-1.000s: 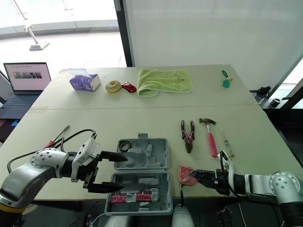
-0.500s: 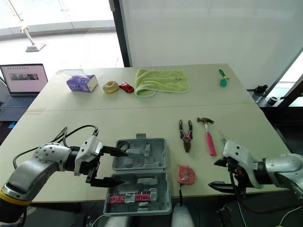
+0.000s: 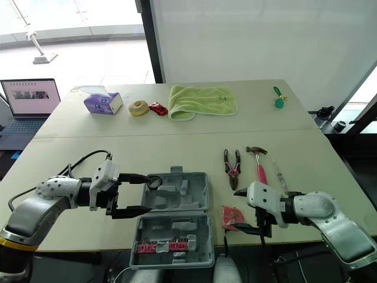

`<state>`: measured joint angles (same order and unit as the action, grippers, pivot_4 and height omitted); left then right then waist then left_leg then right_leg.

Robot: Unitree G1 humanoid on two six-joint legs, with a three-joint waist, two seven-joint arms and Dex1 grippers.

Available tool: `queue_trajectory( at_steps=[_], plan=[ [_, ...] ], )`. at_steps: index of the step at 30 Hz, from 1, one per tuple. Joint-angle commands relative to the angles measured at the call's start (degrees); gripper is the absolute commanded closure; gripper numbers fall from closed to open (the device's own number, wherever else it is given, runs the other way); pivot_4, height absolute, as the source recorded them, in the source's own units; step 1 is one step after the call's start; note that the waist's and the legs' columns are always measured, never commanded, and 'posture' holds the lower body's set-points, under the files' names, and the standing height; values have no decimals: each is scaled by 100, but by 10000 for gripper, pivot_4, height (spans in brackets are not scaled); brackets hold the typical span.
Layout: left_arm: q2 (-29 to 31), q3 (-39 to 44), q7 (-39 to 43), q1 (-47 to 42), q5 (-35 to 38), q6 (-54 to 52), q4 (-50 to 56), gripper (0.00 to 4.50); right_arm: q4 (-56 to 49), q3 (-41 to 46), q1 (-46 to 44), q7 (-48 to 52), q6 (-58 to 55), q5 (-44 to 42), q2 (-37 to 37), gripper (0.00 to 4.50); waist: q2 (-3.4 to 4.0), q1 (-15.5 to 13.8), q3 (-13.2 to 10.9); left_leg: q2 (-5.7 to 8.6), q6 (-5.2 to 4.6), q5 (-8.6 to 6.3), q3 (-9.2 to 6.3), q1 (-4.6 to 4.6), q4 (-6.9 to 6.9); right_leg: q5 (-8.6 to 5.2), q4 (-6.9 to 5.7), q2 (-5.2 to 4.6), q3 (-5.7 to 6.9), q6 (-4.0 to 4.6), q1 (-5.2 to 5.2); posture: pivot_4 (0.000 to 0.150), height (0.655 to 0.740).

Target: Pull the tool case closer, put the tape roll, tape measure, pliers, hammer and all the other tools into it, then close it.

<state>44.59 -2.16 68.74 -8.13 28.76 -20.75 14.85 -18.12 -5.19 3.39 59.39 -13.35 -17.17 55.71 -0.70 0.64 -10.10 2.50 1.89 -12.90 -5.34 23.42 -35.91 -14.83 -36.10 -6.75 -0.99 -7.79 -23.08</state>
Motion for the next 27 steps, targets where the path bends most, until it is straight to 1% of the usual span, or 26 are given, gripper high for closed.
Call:
queue_trajectory(
  at_steps=[1,8,10,14,20,23,24,25,27],
  plan=[
    [141,183,31,57,50,15,213,0,150,-196,-107,-105,70,310,-212,560,0,-1,0,0,0,0,0,0,0,0,0,0,0,0,0,1500,7367],
    [267,141,72,80,15,-34,312,0,744,-390,-303,-192,368,689,-640,560,1,-9,1,3,0,0,1,-1,-2,-1,-1,0,-2,2,0,1500,7367],
    [425,-3,282,102,-154,111,317,0,932,-446,-297,-116,582,790,-670,560,1,-2,1,4,0,0,1,0,-3,0,-1,0,-2,0,1,1500,7367],
    [431,3,357,16,-52,34,340,0,1256,-510,-297,-63,907,942,-713,560,3,1,2,10,0,0,4,-2,-3,1,-2,1,-3,0,1,1500,7367],
    [395,36,399,-35,-21,11,333,0,1457,-513,-269,1,984,950,-818,560,3,2,2,10,0,0,4,-2,-3,3,-3,2,-3,-5,1,1500,7367],
    [401,29,456,3,3,16,366,0,1507,-534,-259,-1,1042,979,-877,8743,3,2,2,10,0,0,3,-2,-3,5,-3,2,-3,-7,1,1500,7367],
    [419,24,509,22,15,29,373,0,1516,-505,-253,-11,1054,946,-919,13357,3,2,2,10,0,0,4,-2,-3,5,-3,3,-3,-7,1,1500,7367],
    [434,32,546,38,27,36,370,0,1504,-478,-257,-16,1069,915,-953,15233,3,3,2,10,0,0,4,-3,-3,5,-3,2,-3,-7,1,1500,7367],
    [444,47,590,54,33,41,365,0,1491,-445,-262,-16,1090,887,-996,15231,3,5,2,9,0,0,4,-3,-3,5,-4,3,-3,-7,1,1500,7367]
  ],
)
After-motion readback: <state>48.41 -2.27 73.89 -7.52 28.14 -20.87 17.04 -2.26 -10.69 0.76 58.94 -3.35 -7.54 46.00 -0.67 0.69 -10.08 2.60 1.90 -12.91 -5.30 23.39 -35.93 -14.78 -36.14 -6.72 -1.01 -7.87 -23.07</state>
